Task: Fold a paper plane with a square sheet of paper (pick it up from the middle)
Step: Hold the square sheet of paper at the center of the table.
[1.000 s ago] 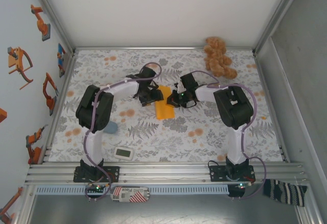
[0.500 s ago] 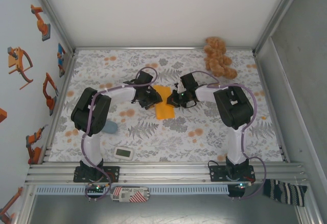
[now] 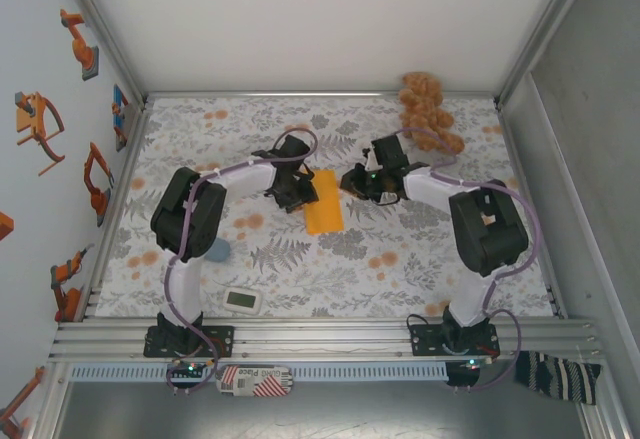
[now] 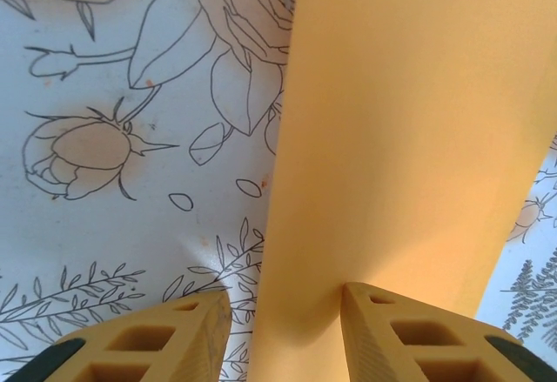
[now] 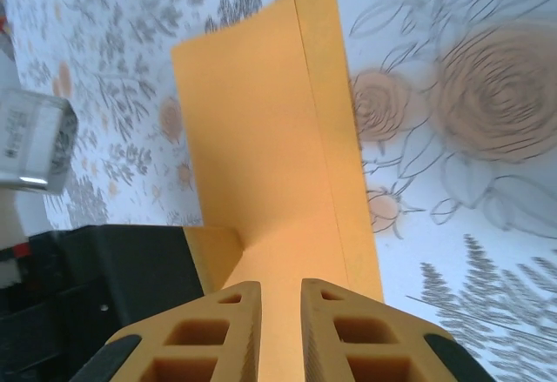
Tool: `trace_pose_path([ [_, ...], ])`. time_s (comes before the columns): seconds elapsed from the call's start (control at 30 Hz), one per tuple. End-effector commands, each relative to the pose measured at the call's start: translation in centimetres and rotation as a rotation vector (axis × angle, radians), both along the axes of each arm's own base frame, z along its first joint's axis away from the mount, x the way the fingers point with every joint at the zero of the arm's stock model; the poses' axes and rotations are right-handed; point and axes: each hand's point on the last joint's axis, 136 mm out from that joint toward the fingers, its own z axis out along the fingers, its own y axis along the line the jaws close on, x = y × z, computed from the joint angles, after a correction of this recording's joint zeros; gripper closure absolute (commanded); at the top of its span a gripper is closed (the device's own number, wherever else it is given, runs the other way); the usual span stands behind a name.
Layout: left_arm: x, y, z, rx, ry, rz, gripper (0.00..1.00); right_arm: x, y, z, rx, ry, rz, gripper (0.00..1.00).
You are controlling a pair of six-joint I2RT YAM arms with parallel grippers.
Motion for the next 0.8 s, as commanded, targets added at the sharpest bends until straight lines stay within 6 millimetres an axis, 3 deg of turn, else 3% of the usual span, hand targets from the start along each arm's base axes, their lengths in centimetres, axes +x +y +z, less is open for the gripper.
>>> trace_pose_path([
  [0.0,-5.1,3.0,-8.5,0.201,0.19,-0.059,0.57,-0.6,-2.0,-1.9,-0.056,0.034,-0.05,0.81],
  [0.23,-6.3,3.1,-10.3,0.236,0.237,-0.1,0.51,-1.3,-2.4,-3.6,-0.072,0.071,-0.049,0.82],
  [0.77,-7.0,4.2,-12.1,0.331,0.293,-0.163,0.49,-1.4,-2.9,-3.9,-0.071,0.068,-0.058,0.84],
])
